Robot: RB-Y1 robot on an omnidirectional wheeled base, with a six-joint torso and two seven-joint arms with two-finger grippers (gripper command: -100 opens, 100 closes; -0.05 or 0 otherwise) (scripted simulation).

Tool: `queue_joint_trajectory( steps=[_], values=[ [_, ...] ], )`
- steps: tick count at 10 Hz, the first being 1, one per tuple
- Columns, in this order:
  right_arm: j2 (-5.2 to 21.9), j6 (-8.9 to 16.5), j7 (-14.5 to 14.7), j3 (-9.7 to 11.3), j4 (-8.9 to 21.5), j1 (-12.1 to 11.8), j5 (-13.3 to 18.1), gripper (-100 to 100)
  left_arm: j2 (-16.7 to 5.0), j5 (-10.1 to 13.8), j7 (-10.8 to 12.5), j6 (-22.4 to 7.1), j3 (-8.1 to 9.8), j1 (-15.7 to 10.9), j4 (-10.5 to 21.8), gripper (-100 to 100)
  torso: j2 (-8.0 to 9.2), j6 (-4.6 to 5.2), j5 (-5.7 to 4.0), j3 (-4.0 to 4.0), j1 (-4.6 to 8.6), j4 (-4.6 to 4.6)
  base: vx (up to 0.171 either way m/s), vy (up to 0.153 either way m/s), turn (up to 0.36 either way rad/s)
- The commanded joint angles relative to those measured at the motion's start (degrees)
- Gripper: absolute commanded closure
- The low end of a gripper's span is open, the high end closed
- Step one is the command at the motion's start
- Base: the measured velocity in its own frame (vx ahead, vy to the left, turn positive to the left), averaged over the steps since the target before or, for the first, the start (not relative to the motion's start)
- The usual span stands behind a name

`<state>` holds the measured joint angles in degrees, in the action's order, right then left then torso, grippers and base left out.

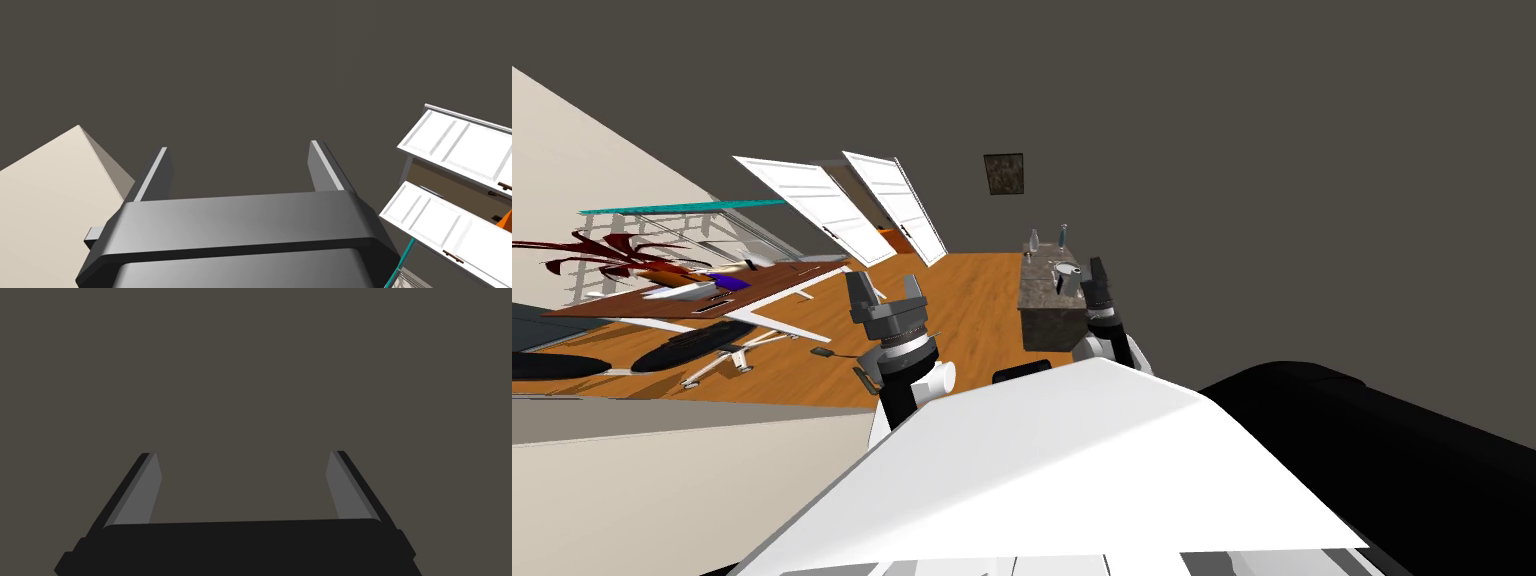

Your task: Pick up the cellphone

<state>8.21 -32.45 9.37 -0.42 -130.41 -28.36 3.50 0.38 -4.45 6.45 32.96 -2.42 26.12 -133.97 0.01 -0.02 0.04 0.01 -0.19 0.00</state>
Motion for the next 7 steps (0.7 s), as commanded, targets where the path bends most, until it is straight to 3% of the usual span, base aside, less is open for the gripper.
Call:
queue_joint_trajectory(
  steps=[1, 6, 7],
  values=[
    [1.63, -1.08, 0.32, 0.23, 1.06, 0.19, 0.56, -100, 0.0, 0.0, 0.0, 0.0, 0.0, 0.0, 0.0, 0, 0.0, 0.0, 0.0, 0.0, 0.0, 0.0, -0.007, 0.037, 0.038],
    [10.15, -6.13, 2.37, 2.17, 6.07, 1.82, 5.43, -100, 0.0, 0.0, 0.0, 0.0, 0.0, 0.0, 0.0, 0, 0.01, 0.0, -0.01, 0.01, 0.04, 0.0, -0.011, 0.046, 0.104],
    [11.23, -6.13, 2.37, 2.17, 6.07, 1.82, 5.43, -100, 0.0, 0.0, 0.0, 0.0, 0.0, 0.0, 0.0, 0, 0.04, 0.0, 0.01, 0.02, -0.03, 0.01, -0.014, 0.042, 0.037]
  ],
)
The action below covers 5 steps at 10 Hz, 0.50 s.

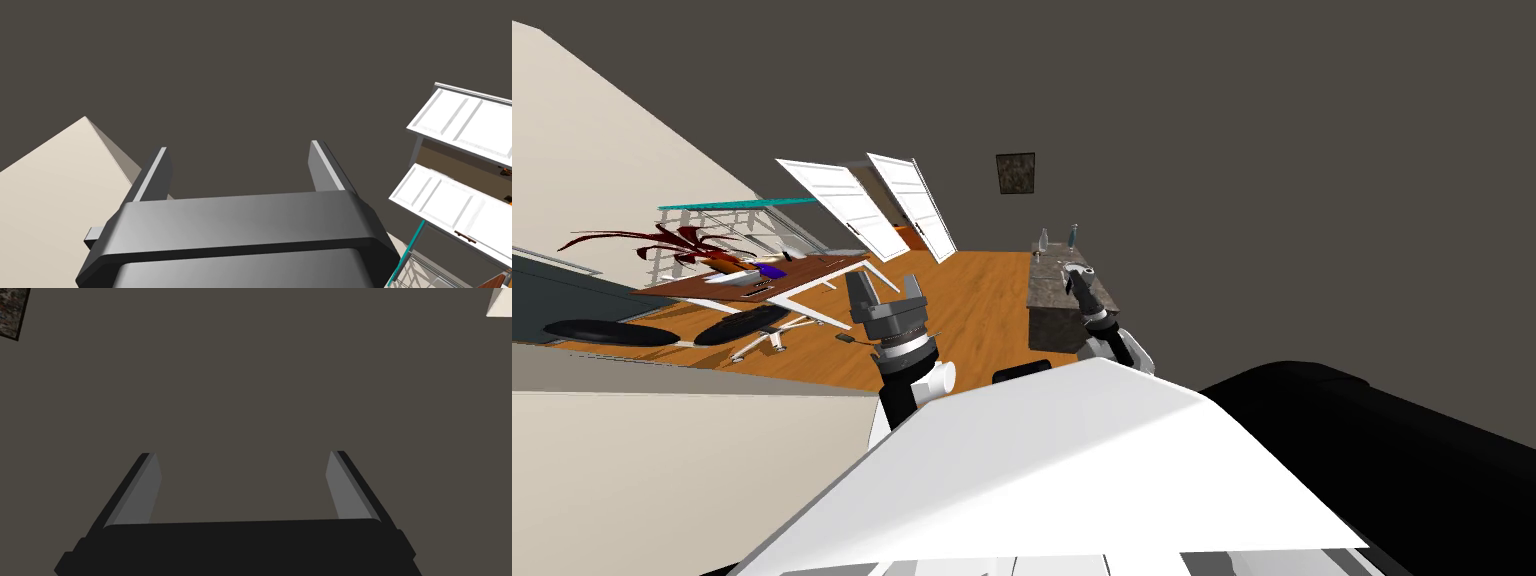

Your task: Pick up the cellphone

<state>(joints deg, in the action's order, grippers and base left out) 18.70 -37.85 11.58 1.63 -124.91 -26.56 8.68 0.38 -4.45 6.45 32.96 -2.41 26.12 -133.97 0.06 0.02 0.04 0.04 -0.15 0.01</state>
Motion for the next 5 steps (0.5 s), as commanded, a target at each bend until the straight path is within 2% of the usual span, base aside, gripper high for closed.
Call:
queue_joint_trajectory(
  steps=[1, 2, 3, 4, 5],
  values=[
    [2.86, -2.21, 0.76, 0.69, 2.02, 0.49, 1.69, -100, 0.0, 0.0, 0.0, 0.0, 0.0, 0.0, 0.0, 0, 0.0, 0.0, 0.0, 0.0, 0.0, 0.0, -0.012, 0.047, 0.074],
    [3.42, -2.21, 0.76, 0.69, 2.02, 0.49, 1.69, -100, 0.0, 0.0, 0.0, 0.0, 0.0, 0.0, 0.0, 0, -0.01, -0.03, -0.01, -0.01, -0.01, 0.0, -0.005, 0.036, 0.051],
    [5.67, -3.74, 1.39, 1.27, 3.55, 0.99, 3.19, -100, 0.0, 0.0, 0.0, 0.0, 0.0, 0.0, 0.0, 0, -0.03, -0.01, -0.01, -0.01, 0.03, 0.0, -0.01, 0.04, 0.131],
    [6.2, -3.74, 1.39, 1.27, 3.55, 0.99, 3.19, -100, 0.0, 0.0, 0.0, 0.0, 0.0, 0.0, 0.0, 0, -0.02, -0.03, -0.01, -0.02, 0.02, -0.01, -0.005, 0.036, 0.057],
    [8.41, -5.31, 2.05, 1.88, 5.15, 1.5, 4.75, -100, 0.0, 0.0, 0.0, 0.0, 0.0, 0.0, 0.0, 0, -0.03, 0.0, -0.01, -0.02, 0.03, -0.01, -0.008, 0.049, 0.126]
  ],
)
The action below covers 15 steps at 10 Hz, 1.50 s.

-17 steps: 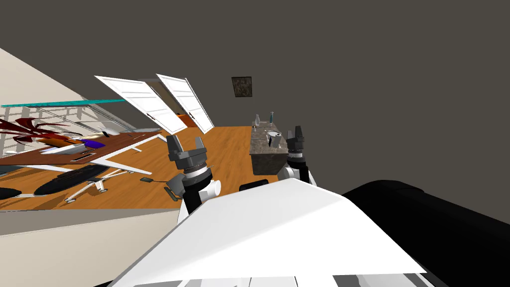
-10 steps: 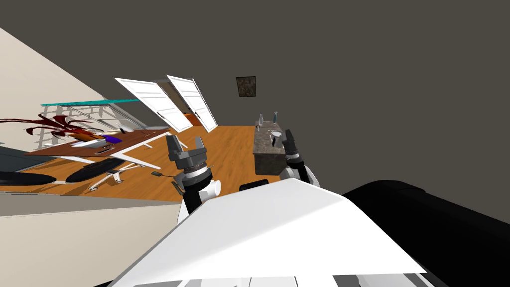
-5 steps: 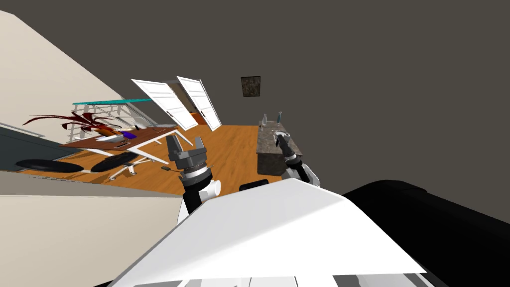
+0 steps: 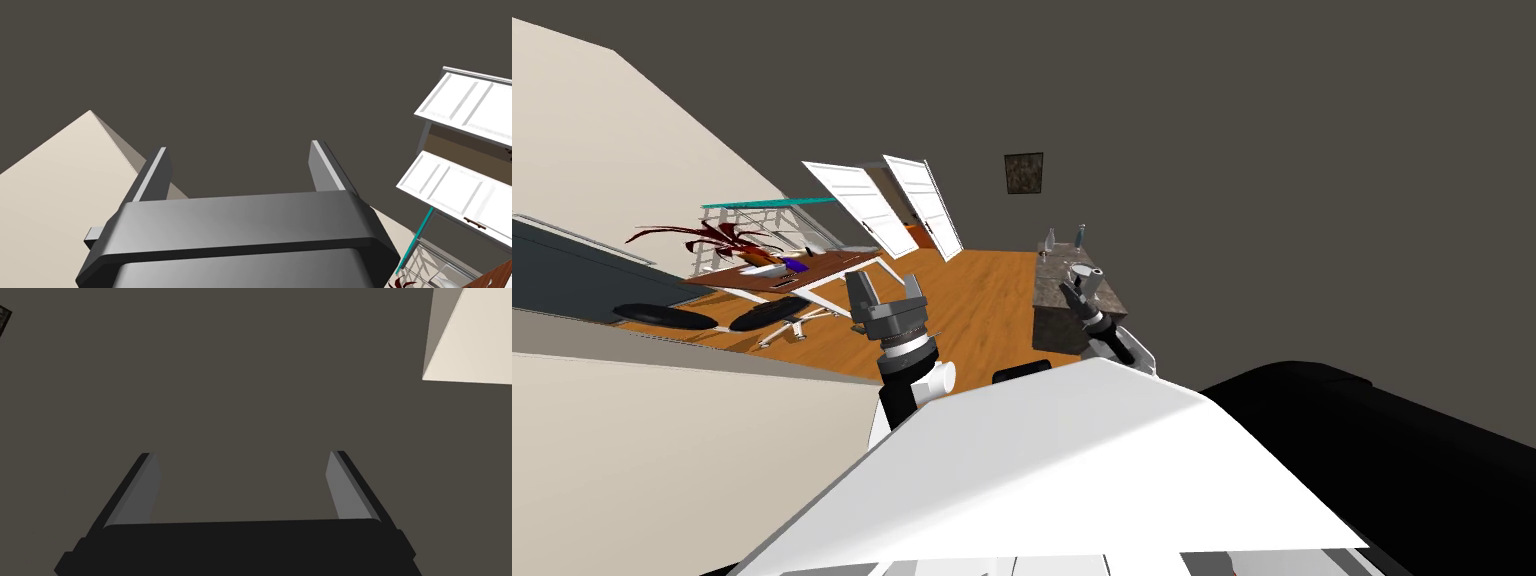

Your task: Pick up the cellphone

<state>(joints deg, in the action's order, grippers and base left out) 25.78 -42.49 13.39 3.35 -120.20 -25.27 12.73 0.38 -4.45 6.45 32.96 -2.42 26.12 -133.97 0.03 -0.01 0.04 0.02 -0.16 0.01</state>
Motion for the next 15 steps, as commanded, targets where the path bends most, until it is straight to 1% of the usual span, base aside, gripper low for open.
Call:
queue_joint_trajectory(
  steps=[1, 2, 3, 4, 5, 6, 7, 8, 9, 10, 11, 12, 13, 14, 15],
  values=[
    [1.98, -0.67, 0.23, 0.16, 0.44, 0.21, 0.7, -100, 0.0, 0.0, 0.0, 0.0, 0.0, 0.0, 0.0, 0, 0.0, 0.0, 0.0, 0.0, 0.0, 0.0, -0.005, 0.037, 0.05],
    [4.07, -2.26, 0.92, 0.8, 2.14, 0.73, 2.32, -100, 0.0, 0.0, 0.0, 0.0, 0.0, 0.01, 0.0, 0, 0.0, 0.03, 0.0, 0.0, 0.03, 0.0, -0.009, 0.043, 0.108],
    [4.92, -2.26, 0.92, 0.8, 2.14, 0.73, 2.32, -100, 0.0, 0.0, 0.0, 0.0, 0.0, 0.0, 0.0, 0, 0.0, 0.0, 0.0, 0.0, 0.02, 0.0, -0.007, 0.033, 0.059],
    [6.94, -3.87, 1.64, 1.45, 3.92, 1.26, 3.97, -100, 0.0, 0.0, 0.0, 0.0, 0.0, 0.01, 0.0, 0, 0.0, 0.03, -0.01, 0.0, 0.05, 0.0, -0.009, 0.049, 0.103],
    [7.91, -3.87, 1.64, 1.45, 3.92, 1.26, 3.97, -100, 0.0, 0.0, 0.0, 0.0, 0.0, 0.0, 0.0, 0, 0.01, 0.01, 0.0, 0.0, 0.0, 0.0, -0.003, 0.051, 0.067],
    [9.97, -5.48, 2.38, 2.14, 5.81, 1.79, 5.66, -100, 0.0, 0.0, 0.0, 0.0, 0.0, 0.01, 0.0, 0, -0.01, 0.03, 0.01, 0.0, -0.01, 0.0, 0.0, 0.057, 0.137],
    [10.93, -5.48, 2.38, 2.14, 5.81, 1.79, 5.66, -100, 0.0, 0.0, 0.0, 0.0, 0.0, 0.0, 0.0, 0, -0.02, 0.0, 0.01, -0.01, -0.03, 0.0, 0.004, 0.043, 0.055],
    [13.14, -7.07, 3.15, 2.84, 7.8, 2.32, 7.37, -100, 0.0, 0.0, 0.0, 0.0, 0.0, 0.01, 0.0, 0, -0.03, 0.04, 0.0, -0.01, 0.01, 0.0, 0.005, 0.059, 0.113],
    [13.99, -7.07, 3.15, 2.84, 7.8, 2.32, 7.37, -100, 0.0, 0.0, 0.0, 0.0, 0.0, 0.0, 0.0, 0, -0.04, 0.01, 0.01, -0.02, -0.04, -0.01, 0.003, 0.047, 0.058],
    [16.13, -8.62, 3.94, 3.58, 9.91, 2.84, 9.1, -100, 0.0, 0.0, 0.0, 0.0, 0.0, 0.01, 0.0, 0, -0.03, 0.04, 0.01, -0.01, 0.0, 0.0, 0.004, 0.048, 0.103],
    [17.06, -8.62, 3.94, 3.58, 9.91, 2.84, 9.1, -100, 0.0, 0.0, 0.0, 0.0, 0.0, 0.0, 0.0, 0, -0.03, 0.01, 0.0, -0.02, 0.0, -0.01, 0.008, 0.039, 0.061],
    [18.97, -10.13, 4.76, 4.34, 12.14, 3.36, 10.84, -100, 0.0, 0.0, 0.0, 0.0, 0.01, 0.01, 0.0, 0, -0.04, 0.04, 0.0, -0.02, 0.03, -0.01, 0.025, 0.059, 0.113],
    [20.14, -10.13, 4.76, 4.34, 12.14, 3.36, 10.84, -100, 0.0, 0.0, 0.0, 0.0, 0.0, 0.01, 0.0, 0, -0.1, 0.01, 0.01, -0.05, -0.03, -0.02, 0.02, 0.046, 0.059],
    [22.13, -11.59, 5.59, 5.12, 14.51, 3.87, 12.58, -100, 0.0, 0.0, 0.0, 0.0, 0.01, 0.01, 0.0, 0, -0.08, 0.04, 0.01, -0.05, 0.01, -0.02, 0.02, 0.058, 0.11],
    [23.23, -11.59, 5.59, 5.12, 14.51, 3.87, 12.58, -100, 0.0, 0.0, 0.0, 0.0, 0.0, 0.01, 0.0, 0, -0.09, 0.02, 0.01, -0.05, -0.03, -0.02, 0.017, 0.045, 0.051]
  ],
)
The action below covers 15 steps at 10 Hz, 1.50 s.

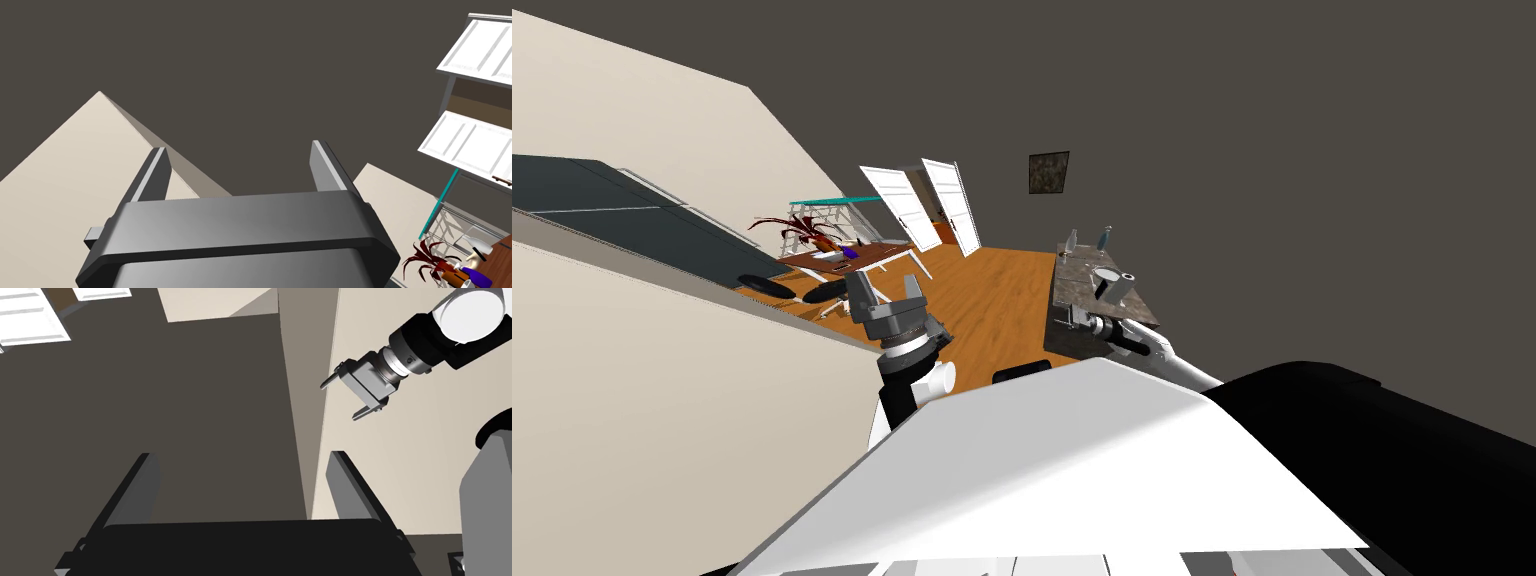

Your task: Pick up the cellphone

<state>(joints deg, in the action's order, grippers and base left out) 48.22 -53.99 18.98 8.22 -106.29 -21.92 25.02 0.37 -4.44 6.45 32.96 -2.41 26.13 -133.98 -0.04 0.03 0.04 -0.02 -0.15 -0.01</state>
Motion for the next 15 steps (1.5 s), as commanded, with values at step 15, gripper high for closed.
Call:
queue_joint_trajectory(
  steps=[15],
  values=[
    [23.45, -9.12, 7.15, 7.29, 22.69, 3.91, 13.66, -100, 0.0, 0.0, 0.0, 0.0, 0.0, 0.01, 0.0, 0, -0.14, 0.0, -0.01, -0.09, 0.01, -0.03, 0.048, 0.047, 0.064]
  ],
)
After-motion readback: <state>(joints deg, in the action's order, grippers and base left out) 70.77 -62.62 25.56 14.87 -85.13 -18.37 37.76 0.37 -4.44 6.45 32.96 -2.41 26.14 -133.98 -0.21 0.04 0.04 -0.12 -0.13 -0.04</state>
